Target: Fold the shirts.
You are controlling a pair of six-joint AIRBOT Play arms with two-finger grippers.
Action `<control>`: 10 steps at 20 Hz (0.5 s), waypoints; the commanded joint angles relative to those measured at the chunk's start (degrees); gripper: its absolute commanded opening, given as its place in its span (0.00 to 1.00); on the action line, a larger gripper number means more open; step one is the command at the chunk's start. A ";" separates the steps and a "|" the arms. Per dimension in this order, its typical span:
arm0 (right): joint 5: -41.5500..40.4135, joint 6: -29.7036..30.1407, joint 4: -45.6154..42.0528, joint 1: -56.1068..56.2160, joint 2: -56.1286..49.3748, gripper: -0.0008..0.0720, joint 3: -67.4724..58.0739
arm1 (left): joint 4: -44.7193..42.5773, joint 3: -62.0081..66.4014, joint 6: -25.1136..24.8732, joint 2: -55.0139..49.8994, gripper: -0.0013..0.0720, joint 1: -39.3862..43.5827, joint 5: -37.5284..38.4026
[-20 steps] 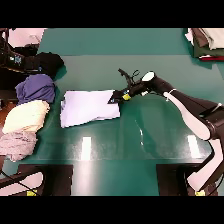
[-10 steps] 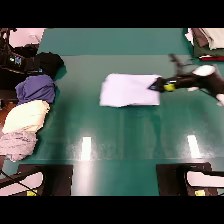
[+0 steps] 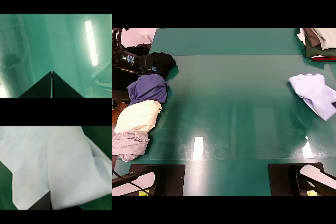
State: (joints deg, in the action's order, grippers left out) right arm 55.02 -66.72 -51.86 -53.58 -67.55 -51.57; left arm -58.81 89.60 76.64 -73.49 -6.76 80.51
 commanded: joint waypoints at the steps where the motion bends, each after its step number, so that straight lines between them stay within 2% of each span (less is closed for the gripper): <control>1: 1.29 -0.26 -4.00 -7.39 -0.79 0.03 0.90 | 0.63 -0.02 0.13 -0.02 0.05 0.00 0.13; 5: 3.98 -3.34 -7.89 -7.65 0.02 0.03 0.90 | 0.63 -0.02 0.09 -0.02 0.05 0.00 -0.11; 6: 5.22 -3.61 -10.10 -7.67 0.57 0.06 0.90 | 0.61 -0.02 0.07 -0.02 0.05 0.00 -0.13; 8: 6.27 -3.89 -17.64 -7.72 2.03 0.64 0.90 | 0.61 -0.02 -0.13 -0.02 0.05 0.00 0.00; 9: 6.67 -3.93 -22.67 -7.72 2.97 0.70 0.85 | 0.55 -0.02 -0.13 -0.02 0.05 0.00 0.04; 10: 7.02 -5.01 -27.43 -7.72 3.98 0.70 0.85 | 0.55 -0.02 -0.15 -0.02 0.05 0.00 0.04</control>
State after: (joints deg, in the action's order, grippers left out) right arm 60.18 -70.00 -67.18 -60.95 -65.52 -50.72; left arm -58.24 89.60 76.69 -73.49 -6.76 80.51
